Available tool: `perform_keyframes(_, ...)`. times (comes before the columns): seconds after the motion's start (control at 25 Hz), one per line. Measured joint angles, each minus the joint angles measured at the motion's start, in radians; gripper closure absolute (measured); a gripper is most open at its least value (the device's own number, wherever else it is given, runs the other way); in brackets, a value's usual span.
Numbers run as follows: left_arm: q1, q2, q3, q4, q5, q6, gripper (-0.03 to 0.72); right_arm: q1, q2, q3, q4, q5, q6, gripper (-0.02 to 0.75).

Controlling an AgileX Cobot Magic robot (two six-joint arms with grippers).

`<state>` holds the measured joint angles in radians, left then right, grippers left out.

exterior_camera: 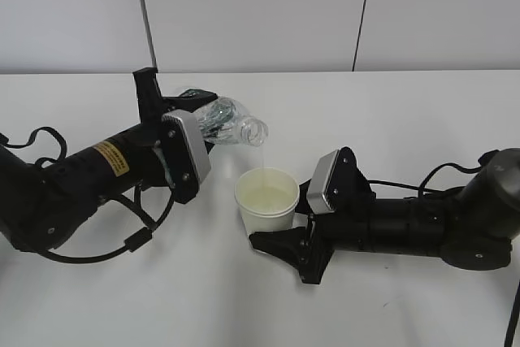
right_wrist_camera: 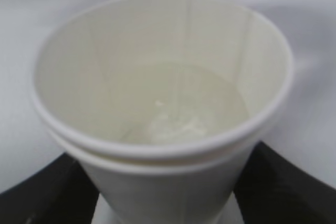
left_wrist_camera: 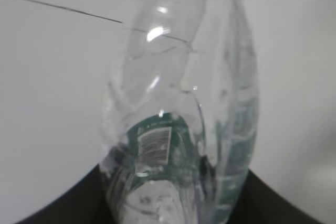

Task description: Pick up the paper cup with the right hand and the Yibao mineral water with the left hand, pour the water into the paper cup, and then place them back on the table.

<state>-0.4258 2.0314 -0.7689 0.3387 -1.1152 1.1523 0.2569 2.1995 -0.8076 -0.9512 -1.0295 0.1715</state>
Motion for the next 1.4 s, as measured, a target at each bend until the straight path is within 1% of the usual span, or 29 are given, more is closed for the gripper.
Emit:
perform_keyframes(0.36, -0.029, 0.0, 0.0, 0.006, 0.0, -0.769, 0.366, 0.0, 0.0, 0.0, 0.007, -0.023, -0.004, 0.185)
perform_keyframes(0.44, -0.029, 0.0, 0.001, 0.004, 0.0, -0.919, 0.366, 0.0, 0.0, 0.0, 0.018, -0.023, -0.004, 0.185)
perform_keyframes(0.52, -0.029, 0.0, 0.012, -0.013, -0.003, -1.028, 0.366, 0.0, 0.0, 0.0, 0.029, -0.023, -0.005, 0.185)
perform_keyframes(0.72, -0.027, 0.0, 0.072, -0.088, -0.004, -1.168, 0.366, -0.019, 0.0, 0.0, 0.058, -0.023, -0.007, 0.185)
perform_keyframes(0.8, -0.027, 0.0, 0.096, -0.088, -0.004, -1.213, 0.366, -0.031, 0.0, 0.0, 0.078, -0.023, -0.009, 0.185)
perform_keyframes(0.92, -0.027, 0.0, 0.116, -0.054, -0.003, -1.239, 0.367, -0.057, 0.0, 0.013, 0.135, -0.023, -0.017, 0.185)
perform_keyframes(1.0, -0.027, 0.0, 0.116, 0.001, -0.003, -1.263, 0.367, -0.073, 0.0, 0.029, 0.18, -0.023, -0.032, 0.185)
perform_keyframes(1.24, -0.027, 0.0, 0.116, 0.237, -0.005, -1.331, 0.367, -0.084, 0.0, 0.06, 0.326, -0.039, -0.111, 0.185)
perform_keyframes(1.4, -0.028, 0.0, 0.116, 0.34, -0.005, -1.338, 0.367, -0.084, 0.002, 0.09, 0.445, -0.063, -0.142, 0.185)
